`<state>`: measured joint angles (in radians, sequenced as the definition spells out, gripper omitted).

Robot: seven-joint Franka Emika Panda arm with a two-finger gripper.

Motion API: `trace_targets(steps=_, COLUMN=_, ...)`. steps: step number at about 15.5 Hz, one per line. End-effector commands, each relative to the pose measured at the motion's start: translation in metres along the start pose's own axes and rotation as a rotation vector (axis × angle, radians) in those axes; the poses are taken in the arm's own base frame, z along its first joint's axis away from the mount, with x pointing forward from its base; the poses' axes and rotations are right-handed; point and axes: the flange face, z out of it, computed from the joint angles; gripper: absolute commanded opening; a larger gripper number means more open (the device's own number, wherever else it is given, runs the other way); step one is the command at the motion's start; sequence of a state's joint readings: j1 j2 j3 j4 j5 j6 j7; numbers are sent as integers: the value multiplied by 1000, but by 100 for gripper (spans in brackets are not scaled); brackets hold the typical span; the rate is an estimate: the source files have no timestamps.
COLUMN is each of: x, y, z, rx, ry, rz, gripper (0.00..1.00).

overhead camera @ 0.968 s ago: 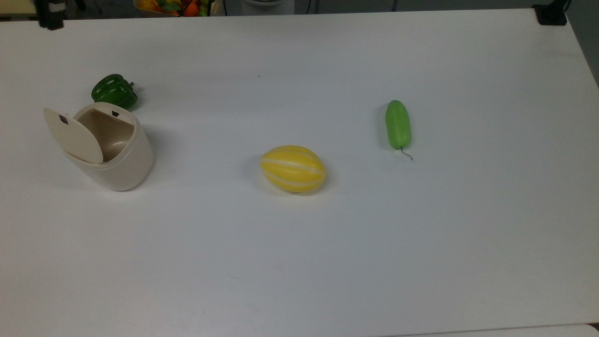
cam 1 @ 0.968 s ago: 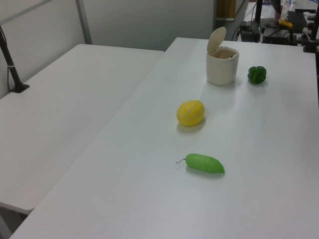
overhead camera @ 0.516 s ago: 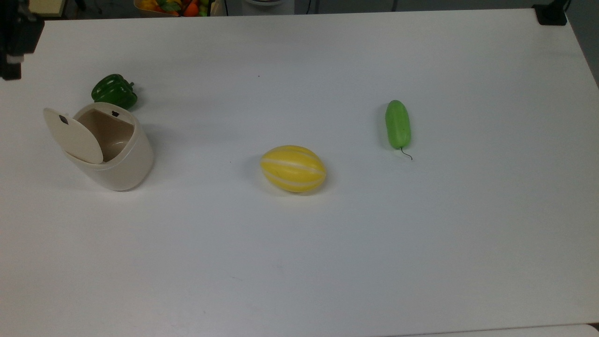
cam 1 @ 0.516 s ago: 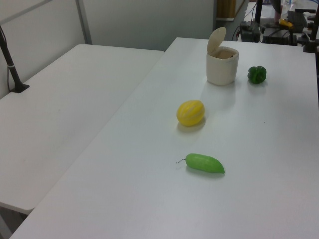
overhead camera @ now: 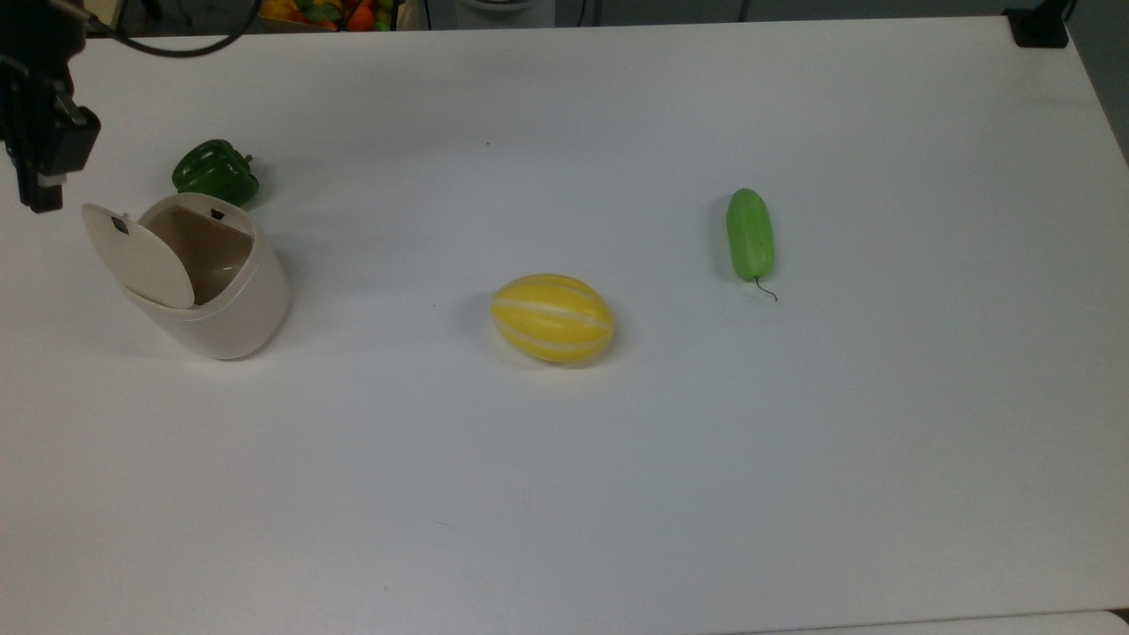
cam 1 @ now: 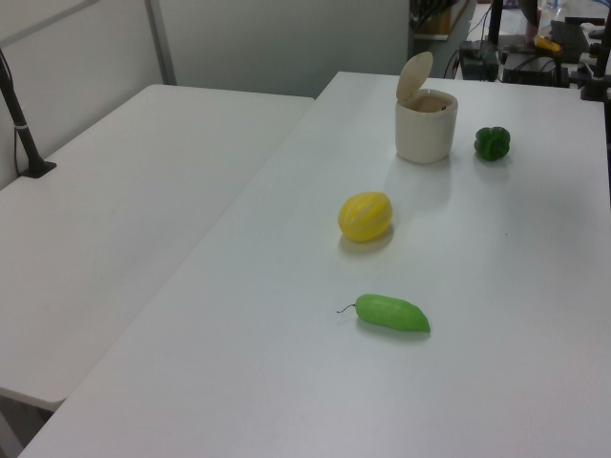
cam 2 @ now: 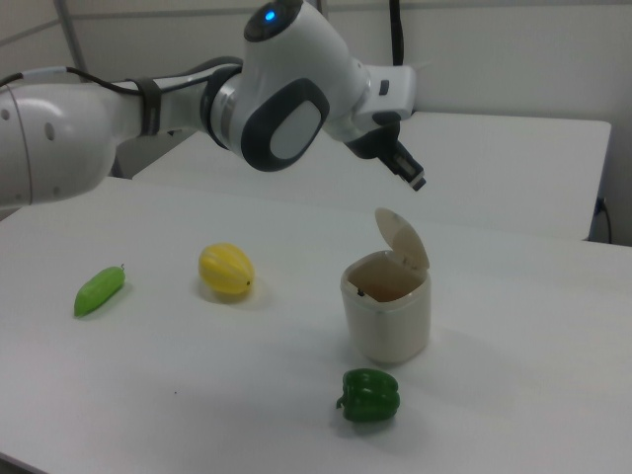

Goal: Close garbage bin
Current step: 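Move the gripper over to the open lid of the cream bin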

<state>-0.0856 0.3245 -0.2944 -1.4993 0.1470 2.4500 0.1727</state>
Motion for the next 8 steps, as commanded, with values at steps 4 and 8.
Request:
trace_targets(steps=4, x=-20, y=-8, z=22, rx=-10, ry=-118, rz=8, gripper=14)
trace_targets(steps=8, x=-33, y=-8, z=28, rx=-29, ry=-233, rz=1, gripper=10)
